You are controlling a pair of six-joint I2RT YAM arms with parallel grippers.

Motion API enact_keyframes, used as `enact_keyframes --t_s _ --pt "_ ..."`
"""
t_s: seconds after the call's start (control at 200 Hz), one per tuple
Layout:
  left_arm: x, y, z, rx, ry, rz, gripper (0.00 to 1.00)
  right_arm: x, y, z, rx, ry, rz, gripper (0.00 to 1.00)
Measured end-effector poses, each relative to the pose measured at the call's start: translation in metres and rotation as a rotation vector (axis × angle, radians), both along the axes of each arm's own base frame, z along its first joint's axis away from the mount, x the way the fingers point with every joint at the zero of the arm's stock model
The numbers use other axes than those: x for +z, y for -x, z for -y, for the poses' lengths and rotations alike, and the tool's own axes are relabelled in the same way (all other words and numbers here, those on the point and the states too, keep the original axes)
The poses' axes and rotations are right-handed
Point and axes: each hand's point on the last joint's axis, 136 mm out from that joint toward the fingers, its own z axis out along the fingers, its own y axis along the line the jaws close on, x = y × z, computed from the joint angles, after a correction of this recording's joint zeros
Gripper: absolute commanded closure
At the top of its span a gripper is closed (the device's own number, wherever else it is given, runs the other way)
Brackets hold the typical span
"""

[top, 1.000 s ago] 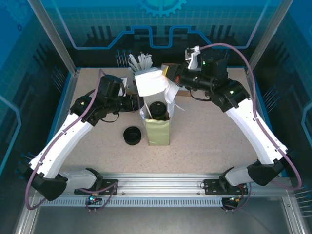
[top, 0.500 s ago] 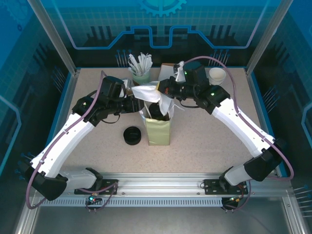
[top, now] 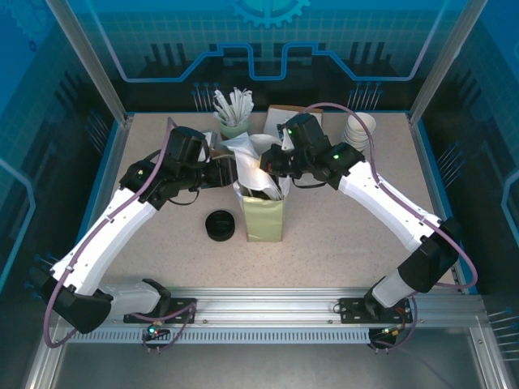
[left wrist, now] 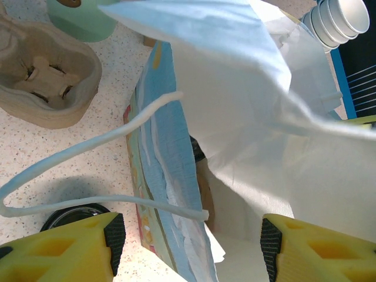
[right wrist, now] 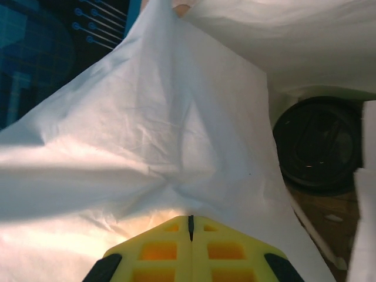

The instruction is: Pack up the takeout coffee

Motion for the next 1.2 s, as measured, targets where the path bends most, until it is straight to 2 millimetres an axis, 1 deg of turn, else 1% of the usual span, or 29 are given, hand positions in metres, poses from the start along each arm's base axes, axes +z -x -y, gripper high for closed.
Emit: enact_keyframes --t_s 0.125,0.255,0.55,0.735,0.906,1.201 --pt "0.000 0.000 -0.001 0.003 -0.001 -0.002 0.36 -0.009 0.000 0.008 -0.017 0.073 0.014 1.00" --pt "0.000 0.000 -0.001 0.003 -0.002 -0.002 0.36 -0.017 0.005 0.013 -0.021 0.161 0.031 1.00" --pt "0.000 0.000 -0.002 0.005 -0.002 -0.001 0.36 -0.025 0.008 0.015 -0.029 0.314 0.074 1.00" --pt "0.003 0.001 -0.003 0.006 0.002 0.006 0.36 -0.033 0.006 0.026 -0.052 0.399 0.074 1.00" --pt "0.008 0.004 -0.007 0.013 0.007 0.020 0.36 -0.035 0.005 0.036 -0.070 0.458 0.076 1.00" --pt "0.009 0.005 -0.008 0.016 0.006 0.024 0.36 -0.043 0.006 0.037 -0.071 0.556 0.086 1.00"
